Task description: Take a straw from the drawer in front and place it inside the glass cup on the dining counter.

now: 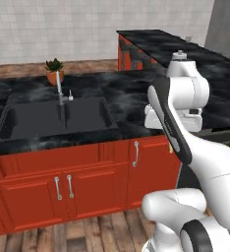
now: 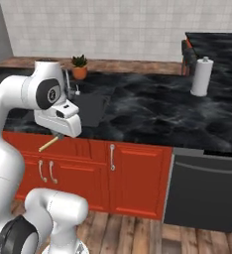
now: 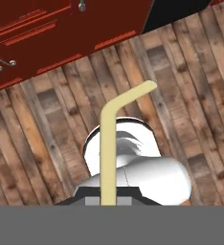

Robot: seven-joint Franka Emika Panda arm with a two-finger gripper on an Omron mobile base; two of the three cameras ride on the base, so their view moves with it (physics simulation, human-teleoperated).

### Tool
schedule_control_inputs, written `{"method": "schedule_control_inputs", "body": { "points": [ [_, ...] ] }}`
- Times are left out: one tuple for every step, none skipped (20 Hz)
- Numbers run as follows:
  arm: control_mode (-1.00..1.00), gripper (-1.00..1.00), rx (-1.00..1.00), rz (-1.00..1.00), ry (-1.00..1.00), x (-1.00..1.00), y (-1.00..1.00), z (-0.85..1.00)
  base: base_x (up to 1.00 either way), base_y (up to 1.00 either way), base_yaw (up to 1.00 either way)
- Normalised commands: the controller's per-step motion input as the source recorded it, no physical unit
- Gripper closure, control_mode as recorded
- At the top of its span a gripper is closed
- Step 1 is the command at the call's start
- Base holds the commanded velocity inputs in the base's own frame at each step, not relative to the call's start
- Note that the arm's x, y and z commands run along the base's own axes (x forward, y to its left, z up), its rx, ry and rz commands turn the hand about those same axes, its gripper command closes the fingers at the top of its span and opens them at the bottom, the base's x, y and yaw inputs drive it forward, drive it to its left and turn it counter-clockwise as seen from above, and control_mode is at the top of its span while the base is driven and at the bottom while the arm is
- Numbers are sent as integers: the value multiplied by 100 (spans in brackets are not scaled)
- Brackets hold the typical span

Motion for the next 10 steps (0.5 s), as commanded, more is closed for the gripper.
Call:
{"method": "schedule_control_inputs", "body": {
  "points": [
    [100,100,0,0,0,0,0,0,0,-100,0],
    [100,100,0,0,0,0,0,0,0,-100,0],
    [100,100,0,0,0,0,0,0,0,-100,0],
    [100,100,0,0,0,0,0,0,0,-100,0],
    [100,100,0,0,0,0,0,0,0,-100,0],
    [100,100,0,0,0,0,0,0,0,-100,0],
    [100,100,0,0,0,0,0,0,0,-100,0],
    [100,100,0,0,0,0,0,0,0,-100,0],
    [100,100,0,0,0,0,0,0,0,-100,0],
    [100,100,0,0,0,0,0,0,0,-100,0]
  ]
}}
